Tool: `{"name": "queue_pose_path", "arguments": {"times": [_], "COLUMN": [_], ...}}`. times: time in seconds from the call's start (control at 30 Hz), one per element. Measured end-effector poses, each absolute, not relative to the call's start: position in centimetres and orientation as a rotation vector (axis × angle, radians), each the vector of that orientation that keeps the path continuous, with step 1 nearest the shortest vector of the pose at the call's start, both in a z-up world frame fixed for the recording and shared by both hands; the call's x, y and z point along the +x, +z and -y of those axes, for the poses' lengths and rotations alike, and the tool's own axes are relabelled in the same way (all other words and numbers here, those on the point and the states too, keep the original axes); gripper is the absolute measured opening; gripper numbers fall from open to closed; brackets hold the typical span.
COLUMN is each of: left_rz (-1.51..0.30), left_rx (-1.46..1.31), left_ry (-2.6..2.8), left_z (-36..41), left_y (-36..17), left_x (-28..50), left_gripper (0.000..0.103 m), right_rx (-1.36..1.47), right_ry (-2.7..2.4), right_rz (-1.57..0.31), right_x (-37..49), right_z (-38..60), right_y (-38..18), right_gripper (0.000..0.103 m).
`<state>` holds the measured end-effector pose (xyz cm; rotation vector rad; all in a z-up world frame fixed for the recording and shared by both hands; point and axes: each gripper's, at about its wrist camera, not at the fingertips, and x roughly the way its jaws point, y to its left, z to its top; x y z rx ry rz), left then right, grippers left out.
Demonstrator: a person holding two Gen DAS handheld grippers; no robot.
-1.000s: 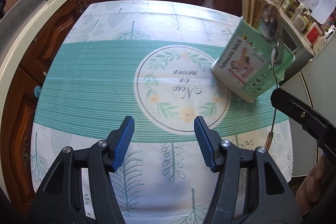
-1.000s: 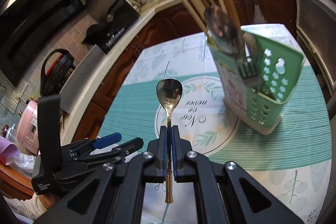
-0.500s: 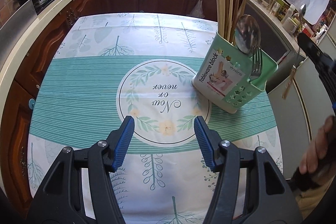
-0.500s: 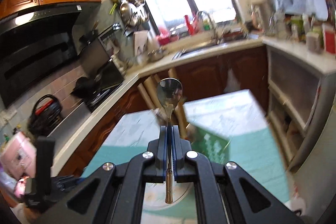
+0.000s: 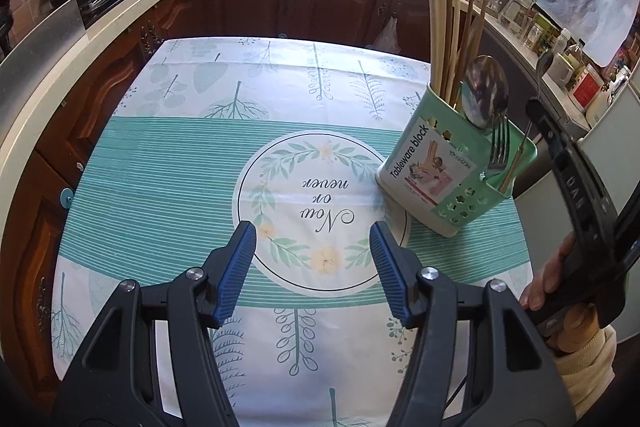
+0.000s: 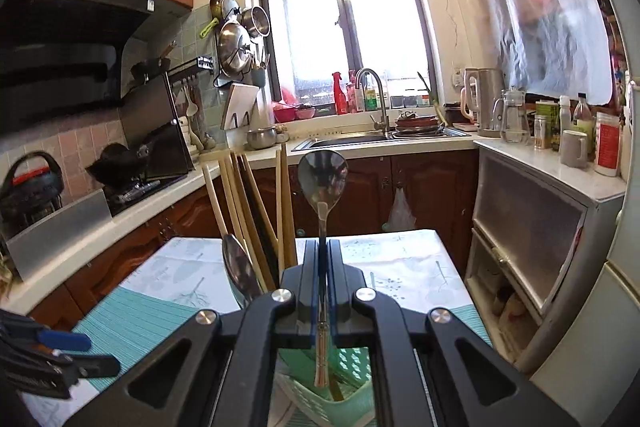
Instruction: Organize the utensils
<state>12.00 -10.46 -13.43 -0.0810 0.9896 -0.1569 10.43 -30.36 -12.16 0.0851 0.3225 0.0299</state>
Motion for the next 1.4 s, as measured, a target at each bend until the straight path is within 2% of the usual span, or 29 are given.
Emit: {"name": "queue_pose_path", "arguments": {"times": [0.17, 0.23, 0.3, 0.6, 0.73, 0.8, 1.17, 1.4], "left_rz": [-1.005, -1.016, -1.018, -1.003, -0.986, -0.983, -0.952, -0.890], "left_rx": [-0.072, -0.078, -0.075, -0.077, -0.074, -0.076, 0.014, 0.039], "left_ry": [-0.148, -0.150, -0.142, -0.095, -0.064, -0.050, -0.017, -0.009], "left_z": [10.4, 10.2, 10.1, 8.7, 8.2, 7.9, 7.2, 6.8], "left_y": [-13.7, -13.8, -13.9, -13.0, -12.5, -12.4, -10.9, -8.3], "left_x": [12.1, 12.1, 12.0, 11.1, 10.5, 10.1, 7.1, 4.2], "left_gripper": [0.056, 0.057, 0.057, 0.065, 0.076, 0.078, 0.079, 0.080], "right_rx": [0.033, 0.053, 0.070, 0.135, 0.124, 0.127, 0.175, 0.205], "right_ry": [0.012, 0.009, 0.002, 0.035, 0.053, 0.074, 0.092, 0.110], "right_rz": [-0.381, -0.380, -0.373, -0.456, -0.502, -0.530, -0.753, -0.794], "right_x": [10.1, 9.6, 9.1, 7.7, 7.1, 6.7, 5.4, 3.3], "right_z": [30.0, 30.4, 30.6, 30.1, 28.8, 28.1, 25.6, 24.0], "right_y": [-12.6, -12.3, -11.8, -10.3, -10.4, -10.5, -11.2, -10.1], "right_gripper": [0.008, 0.025, 0.032, 0.032, 0.032, 0.032, 0.033, 0.045]}}
